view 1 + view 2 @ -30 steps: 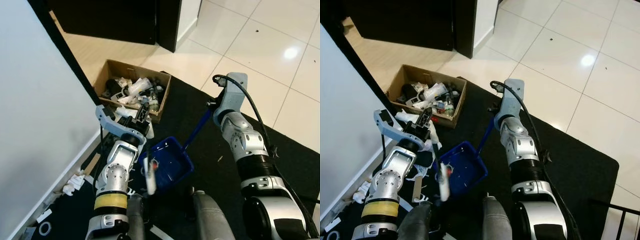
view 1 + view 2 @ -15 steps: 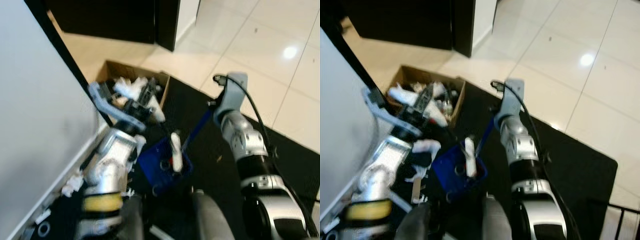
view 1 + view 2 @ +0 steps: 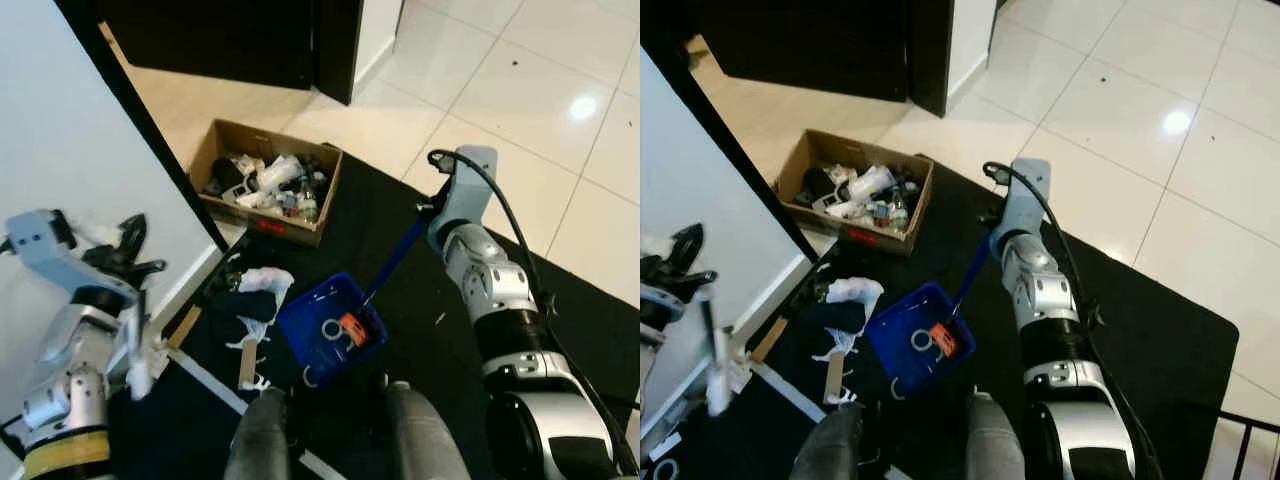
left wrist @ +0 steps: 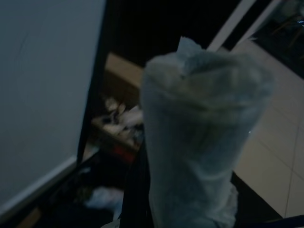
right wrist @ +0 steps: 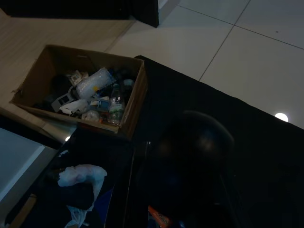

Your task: Sweep floor

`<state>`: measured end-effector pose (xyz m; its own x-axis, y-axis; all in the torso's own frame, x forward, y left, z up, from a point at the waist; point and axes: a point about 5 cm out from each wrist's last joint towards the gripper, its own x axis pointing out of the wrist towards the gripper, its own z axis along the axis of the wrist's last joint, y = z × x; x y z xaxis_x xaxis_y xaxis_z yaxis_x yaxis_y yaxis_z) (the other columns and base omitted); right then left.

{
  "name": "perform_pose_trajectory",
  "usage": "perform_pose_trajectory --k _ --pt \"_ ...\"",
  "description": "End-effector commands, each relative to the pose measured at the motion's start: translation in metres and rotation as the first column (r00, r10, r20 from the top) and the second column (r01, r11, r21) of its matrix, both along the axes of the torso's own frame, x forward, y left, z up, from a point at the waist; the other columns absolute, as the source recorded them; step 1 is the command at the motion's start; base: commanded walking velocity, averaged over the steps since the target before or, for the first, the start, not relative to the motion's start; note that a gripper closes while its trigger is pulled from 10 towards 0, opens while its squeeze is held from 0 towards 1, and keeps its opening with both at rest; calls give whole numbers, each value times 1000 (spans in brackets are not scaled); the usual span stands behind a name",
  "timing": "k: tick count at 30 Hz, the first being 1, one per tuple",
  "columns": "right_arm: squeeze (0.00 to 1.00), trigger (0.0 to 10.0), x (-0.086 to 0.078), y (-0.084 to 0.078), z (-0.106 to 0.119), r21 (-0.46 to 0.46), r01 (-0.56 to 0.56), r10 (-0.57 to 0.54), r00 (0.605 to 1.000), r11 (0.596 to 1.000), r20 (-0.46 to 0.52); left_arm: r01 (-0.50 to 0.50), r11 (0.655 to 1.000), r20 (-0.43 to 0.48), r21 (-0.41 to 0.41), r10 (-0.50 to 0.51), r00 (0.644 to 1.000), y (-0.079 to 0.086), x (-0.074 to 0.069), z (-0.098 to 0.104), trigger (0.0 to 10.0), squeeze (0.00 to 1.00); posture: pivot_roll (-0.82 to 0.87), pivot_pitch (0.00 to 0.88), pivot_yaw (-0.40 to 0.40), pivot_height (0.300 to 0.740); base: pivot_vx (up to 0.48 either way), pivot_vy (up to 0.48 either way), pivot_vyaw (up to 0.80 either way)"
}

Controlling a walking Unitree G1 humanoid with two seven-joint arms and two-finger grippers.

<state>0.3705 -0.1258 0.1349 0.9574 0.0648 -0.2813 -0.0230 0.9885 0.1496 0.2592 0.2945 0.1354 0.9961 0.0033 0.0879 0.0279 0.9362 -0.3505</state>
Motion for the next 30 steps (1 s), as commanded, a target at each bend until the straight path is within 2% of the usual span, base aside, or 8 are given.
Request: perform_pose_trajectory --k 1,8,11,14,15,19,24,30 --pt "0 10000 -13 3 -35 35 -17 22 989 999 -149 -14 993 -65 -113 7 998 -7 -3 -29 10000 0 -20 304 -20 740 0 0 0" --pt "0 10000 -13 4 -35 33 -14 19 988 999 -151 -32 909 -111 -415 -16 994 -46 3 -71 10000 0 -45 308 -23 740 0 0 0" --pt "0 10000 -13 2 -35 30 -12 16 989 999 -149 16 796 -15 -604 -31 999 -75 15 -66 10000 0 -61 311 -27 740 0 0 0" --pt "0 10000 -13 1 -34 30 -10 15 989 999 -149 74 766 41 -639 -62 997 -86 19 -60 10000 0 -61 311 -27 740 0 0 0" --pt "0 10000 -13 -1 -34 27 -7 11 989 1000 -149 167 683 111 -710 -126 986 -115 28 -48 10000 0 -66 312 -28 740 0 0 0" --pt "0 10000 -13 -1 -34 25 -3 6 989 1000 -148 290 586 186 -757 -232 955 -161 34 -27 10000 0 -68 313 -24 740 0 0 0" --pt "0 10000 -13 0 -33 31 -1 5 989 1000 -146 367 508 258 -779 -273 927 -186 35 -7 10000 0 -67 314 -22 740 0 0 0" --pt "0 10000 -14 0 -35 32 -2 6 989 999 -151 456 490 371 -743 -266 890 -178 32 32 10000 0 -50 314 -22 740 0 0 0"
